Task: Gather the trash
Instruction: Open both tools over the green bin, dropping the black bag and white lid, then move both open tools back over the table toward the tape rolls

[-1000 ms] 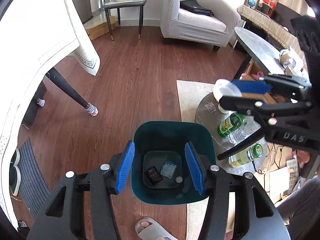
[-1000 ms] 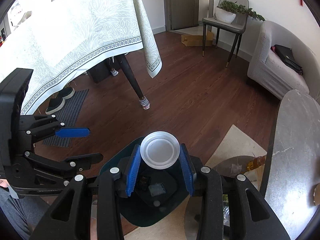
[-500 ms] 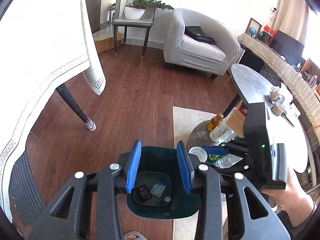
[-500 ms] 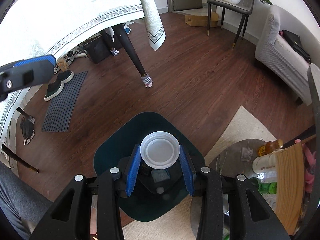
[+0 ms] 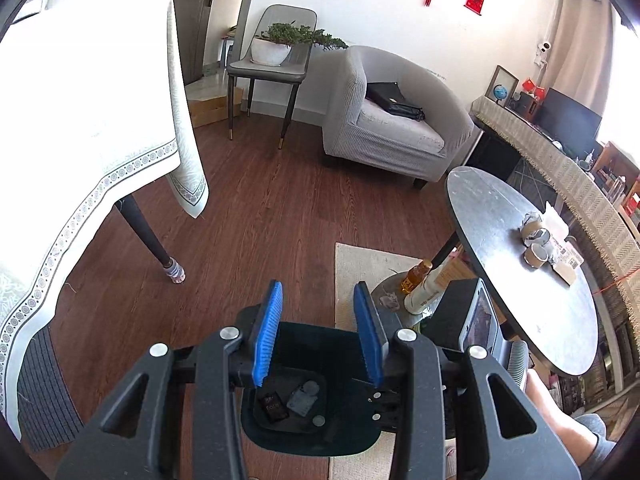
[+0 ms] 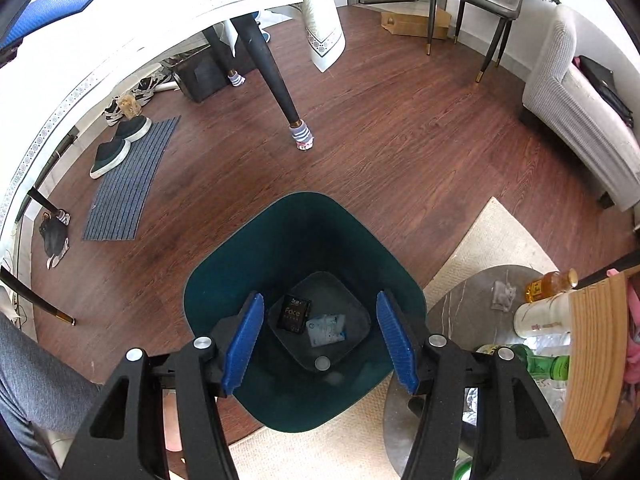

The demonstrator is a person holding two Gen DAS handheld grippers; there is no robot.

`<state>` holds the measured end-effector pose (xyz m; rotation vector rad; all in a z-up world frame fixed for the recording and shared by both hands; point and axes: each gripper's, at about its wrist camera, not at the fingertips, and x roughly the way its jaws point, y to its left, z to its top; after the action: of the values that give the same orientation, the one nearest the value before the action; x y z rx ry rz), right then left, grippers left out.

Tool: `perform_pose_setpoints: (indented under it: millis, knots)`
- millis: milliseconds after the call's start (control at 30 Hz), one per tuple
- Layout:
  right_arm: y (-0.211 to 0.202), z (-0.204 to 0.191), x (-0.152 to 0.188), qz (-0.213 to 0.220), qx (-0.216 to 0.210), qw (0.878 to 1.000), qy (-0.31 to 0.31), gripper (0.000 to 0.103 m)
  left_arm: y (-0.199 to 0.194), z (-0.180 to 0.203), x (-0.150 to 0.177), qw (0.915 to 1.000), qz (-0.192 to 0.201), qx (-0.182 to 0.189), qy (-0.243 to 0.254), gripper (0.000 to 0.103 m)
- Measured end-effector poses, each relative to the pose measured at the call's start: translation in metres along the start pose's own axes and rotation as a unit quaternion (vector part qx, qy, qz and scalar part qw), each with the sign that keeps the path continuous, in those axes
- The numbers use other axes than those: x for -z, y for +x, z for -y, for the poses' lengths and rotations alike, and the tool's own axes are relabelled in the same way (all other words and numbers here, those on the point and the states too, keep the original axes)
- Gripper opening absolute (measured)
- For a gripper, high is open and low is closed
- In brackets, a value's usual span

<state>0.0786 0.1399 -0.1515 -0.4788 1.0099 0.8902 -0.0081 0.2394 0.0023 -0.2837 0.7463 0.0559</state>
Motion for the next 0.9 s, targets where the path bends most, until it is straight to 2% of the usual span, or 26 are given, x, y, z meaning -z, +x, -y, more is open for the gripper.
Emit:
perform_pose_setpoints:
  millis: [200, 367, 533, 700, 900]
  knots:
    - [-0.020, -0.001, 0.002, 0.020, -0.004, 1.000, -0.006, 0.060, -0.007, 0.004, -0.009, 0.9997, 0.019, 0.009, -0.011, 0.039]
    - [-0.054, 0.000, 0.004, 0.058, -0.001, 0.998, -0.014, 0.059, -0.011, 0.016, -0.017, 0.9991, 0.035, 0.019, -0.012, 0.039]
    - [-0.093, 0.004, 0.008, 0.099, 0.004, 0.995, -0.018, 0.054, -0.012, 0.035, -0.025, 0.9983, 0.048, 0.031, -0.008, 0.039]
    - [-0.126, 0.019, 0.013, 0.132, 0.018, 0.991, -0.010, 0.049, -0.013, 0.057, -0.030, 0.9967, 0.062, 0.052, 0.000, 0.043]
    - [-0.151, 0.049, 0.027, 0.154, 0.036, 0.987, 0.017, 0.048, -0.010, 0.091, -0.033, 0.9943, 0.075, 0.071, 0.026, 0.047]
